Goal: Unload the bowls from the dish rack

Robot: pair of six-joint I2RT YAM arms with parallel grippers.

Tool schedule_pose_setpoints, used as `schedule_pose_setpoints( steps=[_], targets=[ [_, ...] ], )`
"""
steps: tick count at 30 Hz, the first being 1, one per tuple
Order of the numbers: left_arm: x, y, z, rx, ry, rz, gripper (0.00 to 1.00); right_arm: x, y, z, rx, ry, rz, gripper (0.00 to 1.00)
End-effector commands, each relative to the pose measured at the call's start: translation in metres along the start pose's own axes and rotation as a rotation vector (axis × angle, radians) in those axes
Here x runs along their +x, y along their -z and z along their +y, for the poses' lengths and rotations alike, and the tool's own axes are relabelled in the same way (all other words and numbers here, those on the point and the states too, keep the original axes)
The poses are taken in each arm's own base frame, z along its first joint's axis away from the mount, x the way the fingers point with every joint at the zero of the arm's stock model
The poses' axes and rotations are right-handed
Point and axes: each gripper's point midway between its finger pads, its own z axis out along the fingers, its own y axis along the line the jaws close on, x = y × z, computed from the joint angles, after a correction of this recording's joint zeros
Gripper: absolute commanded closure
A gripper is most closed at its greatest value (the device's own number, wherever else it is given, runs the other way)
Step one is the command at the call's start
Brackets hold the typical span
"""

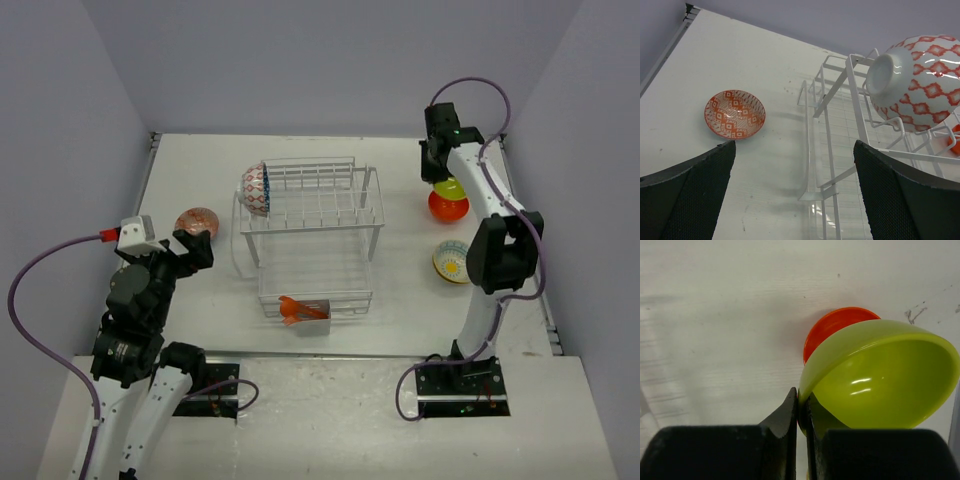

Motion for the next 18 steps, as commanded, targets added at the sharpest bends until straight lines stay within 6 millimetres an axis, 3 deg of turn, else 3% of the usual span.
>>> schedule_pose_setpoints(
  steps=[1, 3, 9, 18],
  targets=[
    [-0.007, 0.003, -0.007, 0.038, -0.009, -0.023, 0.00, -0.009, 0.015, -0.022, 0.076, 0.103, 0.057, 1.00],
    [-0.007, 0.003, -0.007, 0.038, -0.008, -0.025, 0.00, 0.000, 0.000, -0.023, 0.096, 0.127, 0.107, 1.00],
    [-0.007, 0.003, -0.008, 0.044, -0.012, -0.019, 0.00, 0.001, -0.015, -0.024, 0.100, 0.163, 0.117, 1.00],
    [-0.008, 0.003, -0.009, 0.047, -0.011, -0.023, 0.00, 0.032, -0.043, -0.026, 0.068, 0.167, 0.232, 1.00]
  ],
)
